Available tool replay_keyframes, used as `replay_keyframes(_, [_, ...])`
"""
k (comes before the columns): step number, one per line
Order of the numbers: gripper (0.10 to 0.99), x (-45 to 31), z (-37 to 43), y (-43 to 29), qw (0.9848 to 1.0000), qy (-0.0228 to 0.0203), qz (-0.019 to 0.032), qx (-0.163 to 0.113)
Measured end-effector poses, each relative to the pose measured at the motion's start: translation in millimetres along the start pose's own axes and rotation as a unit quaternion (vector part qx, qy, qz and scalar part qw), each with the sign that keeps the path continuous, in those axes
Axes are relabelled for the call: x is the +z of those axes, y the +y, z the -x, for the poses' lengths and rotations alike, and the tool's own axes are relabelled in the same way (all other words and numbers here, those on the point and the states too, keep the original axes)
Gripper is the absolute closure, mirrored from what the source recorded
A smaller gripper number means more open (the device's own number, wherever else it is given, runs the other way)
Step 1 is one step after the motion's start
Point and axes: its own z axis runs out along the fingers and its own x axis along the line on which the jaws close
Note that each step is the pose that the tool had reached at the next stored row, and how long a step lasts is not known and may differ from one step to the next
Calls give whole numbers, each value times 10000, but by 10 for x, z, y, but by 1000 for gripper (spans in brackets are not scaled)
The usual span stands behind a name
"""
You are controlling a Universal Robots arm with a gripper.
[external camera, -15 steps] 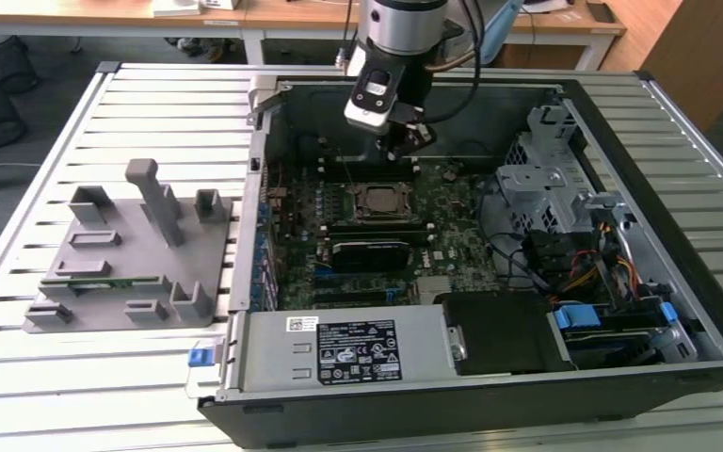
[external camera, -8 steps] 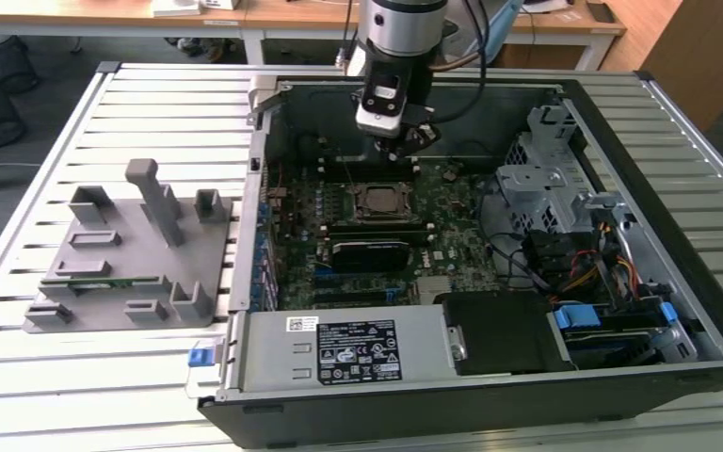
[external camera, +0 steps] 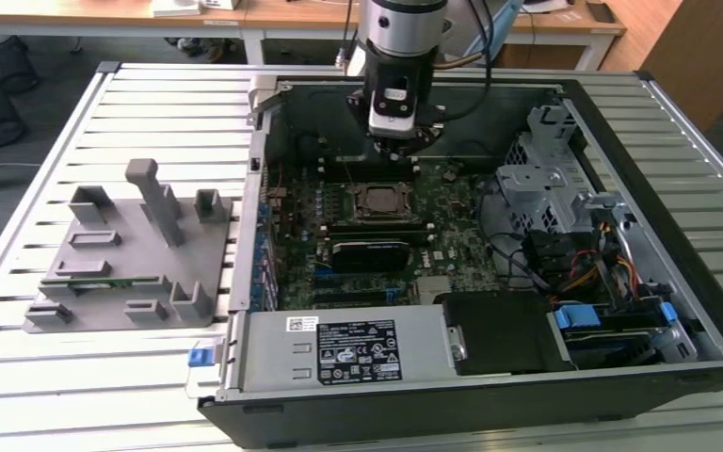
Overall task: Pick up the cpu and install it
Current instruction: 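Install the first cpu locking lever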
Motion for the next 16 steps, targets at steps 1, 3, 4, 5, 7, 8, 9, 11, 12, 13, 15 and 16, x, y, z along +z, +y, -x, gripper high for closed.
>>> replay_keyframes(1, [980, 0, 0, 0, 10000, 1, 1, -96])
replay_keyframes(3, [980, 0, 0, 0, 9996, 4, 3, -278])
replay_keyframes(4, [980, 0, 0, 0, 9993, 5, 3, -368])
replay_keyframes(5, [980, 0, 0, 0, 9990, 6, 4, -458])
replay_keyframes(7, [980, 0, 0, 0, 9979, 8, 6, -640])
replay_keyframes(8, [980, 0, 0, 0, 9973, 10, 7, -729])
replay_keyframes(9, [980, 0, 0, 0, 9967, 11, 7, -812])
replay_keyframes(11, [980, 0, 0, 0, 9951, 13, 9, -986])
replay_keyframes(12, [980, 0, 0, 0, 9941, 14, 10, -1080])
replay_keyframes(13, [980, 0, 0, 0, 9932, 15, 10, -1163])
replay_keyframes(15, [980, 0, 0, 0, 9910, 18, 12, -1340])
replay_keyframes(16, [980, 0, 0, 0, 9897, 19, 13, -1428])
